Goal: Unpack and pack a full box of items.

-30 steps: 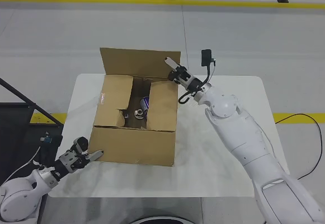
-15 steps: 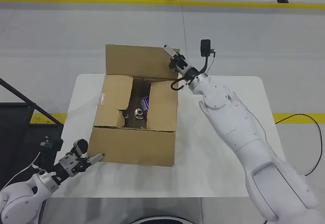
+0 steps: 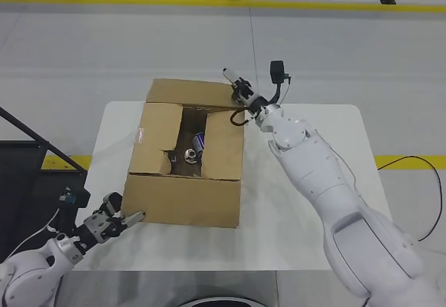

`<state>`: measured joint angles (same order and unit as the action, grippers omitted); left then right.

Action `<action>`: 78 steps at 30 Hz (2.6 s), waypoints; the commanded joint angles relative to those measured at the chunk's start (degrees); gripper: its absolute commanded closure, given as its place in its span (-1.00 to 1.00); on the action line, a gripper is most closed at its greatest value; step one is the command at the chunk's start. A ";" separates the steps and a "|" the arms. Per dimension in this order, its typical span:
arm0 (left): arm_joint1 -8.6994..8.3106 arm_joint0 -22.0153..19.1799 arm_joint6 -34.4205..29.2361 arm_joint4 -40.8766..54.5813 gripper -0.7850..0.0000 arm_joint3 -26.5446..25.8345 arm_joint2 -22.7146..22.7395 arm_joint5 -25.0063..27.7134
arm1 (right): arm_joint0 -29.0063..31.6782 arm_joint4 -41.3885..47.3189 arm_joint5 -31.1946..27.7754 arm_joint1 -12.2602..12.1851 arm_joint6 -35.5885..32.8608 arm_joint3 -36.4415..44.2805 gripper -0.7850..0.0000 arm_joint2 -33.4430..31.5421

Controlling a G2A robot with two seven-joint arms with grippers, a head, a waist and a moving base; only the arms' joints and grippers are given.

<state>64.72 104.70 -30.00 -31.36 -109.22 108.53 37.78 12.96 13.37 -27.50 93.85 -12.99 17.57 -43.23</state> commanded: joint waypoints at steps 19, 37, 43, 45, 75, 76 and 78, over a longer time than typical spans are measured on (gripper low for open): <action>-0.29 0.06 6.68 10.46 -1.00 -0.98 6.56 -8.41 | 0.08 19.12 -2.49 2.15 -37.78 5.84 -1.00 -6.07; 0.00 -0.89 10.25 11.01 -1.00 -1.81 4.88 -12.10 | 3.02 15.19 9.50 1.85 -39.68 11.02 -1.00 -4.82; 0.35 -0.93 13.37 14.32 -1.00 -2.09 4.94 -14.39 | 4.04 13.84 17.07 2.01 -40.47 11.03 -1.00 -4.34; 0.39 -0.62 13.18 15.24 -1.00 -2.17 5.05 -14.27 | 4.38 13.69 18.06 2.21 -40.64 10.88 -1.00 -4.17; 0.12 -2.31 8.18 6.63 -1.00 -6.10 0.63 -10.46 | 1.71 17.77 7.67 8.31 -39.02 4.69 -1.00 -4.32; 0.10 -2.61 8.19 5.25 -1.00 -6.26 0.13 -10.33 | 1.42 17.69 7.51 8.52 -39.04 4.65 -1.00 -4.27; 0.07 -3.22 8.27 2.85 -1.00 -6.40 -0.92 -10.37 | 0.89 17.60 7.13 8.96 -39.07 4.56 -1.00 -4.17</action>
<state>64.80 101.79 -21.77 -27.06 -115.58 108.20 27.44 14.11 31.01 -20.22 102.61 -52.01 22.18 -47.46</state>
